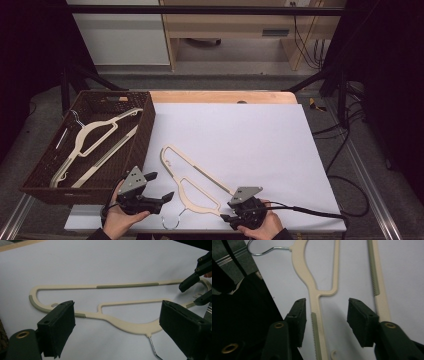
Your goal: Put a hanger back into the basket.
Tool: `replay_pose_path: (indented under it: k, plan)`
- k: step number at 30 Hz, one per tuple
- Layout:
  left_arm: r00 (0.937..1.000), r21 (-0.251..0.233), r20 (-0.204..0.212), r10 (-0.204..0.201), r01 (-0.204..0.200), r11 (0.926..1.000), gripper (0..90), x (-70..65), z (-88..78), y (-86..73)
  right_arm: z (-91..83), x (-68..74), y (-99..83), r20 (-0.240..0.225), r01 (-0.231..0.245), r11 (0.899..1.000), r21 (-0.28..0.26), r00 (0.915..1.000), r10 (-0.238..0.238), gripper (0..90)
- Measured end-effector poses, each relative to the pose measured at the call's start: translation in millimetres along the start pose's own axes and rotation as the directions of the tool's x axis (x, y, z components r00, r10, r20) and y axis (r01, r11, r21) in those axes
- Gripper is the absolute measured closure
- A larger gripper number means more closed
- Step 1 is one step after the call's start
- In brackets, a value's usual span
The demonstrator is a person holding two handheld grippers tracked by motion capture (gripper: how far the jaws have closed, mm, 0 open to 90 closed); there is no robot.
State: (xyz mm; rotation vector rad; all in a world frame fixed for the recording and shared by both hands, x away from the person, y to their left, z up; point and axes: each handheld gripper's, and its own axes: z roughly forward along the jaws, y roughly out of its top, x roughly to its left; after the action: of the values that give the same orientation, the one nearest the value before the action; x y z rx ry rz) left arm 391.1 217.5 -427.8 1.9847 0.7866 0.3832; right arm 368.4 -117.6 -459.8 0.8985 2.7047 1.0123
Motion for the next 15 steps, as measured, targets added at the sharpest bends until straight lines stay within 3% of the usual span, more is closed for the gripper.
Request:
replay_pose_path:
  k: [1,8,10,15]
  plan:
    - [1.0,0.002,0.001,0.002,-0.002,1.0,12.8,-0.7,0.4,-0.2,2.1,-0.7,-1.3,0.004,0.022,1.0,0.0,0.9997,-0.022,56.1]
    - [1.0,0.011,0.006,0.002,-0.002,0.9999,13.1,-2.2,1.7,-0.9,5.2,3.4,-5.1,0.004,0.025,0.999,0.044,0.9997,-0.025,68.6]
    - [1.0,0.015,0.008,0.003,-0.003,0.9999,13.4,-3.0,2.0,-1.2,3.2,4.8,-6.9,-0.007,0.055,0.997,0.063,0.9985,-0.055,75.3]
    - [0.9998,0.028,0.02,0.009,-0.01,0.9996,14.1,-7.3,4.3,-1.5,3.8,6.4,-8.2,0.004,0.062,0.996,0.06,0.9981,-0.062,78.3]
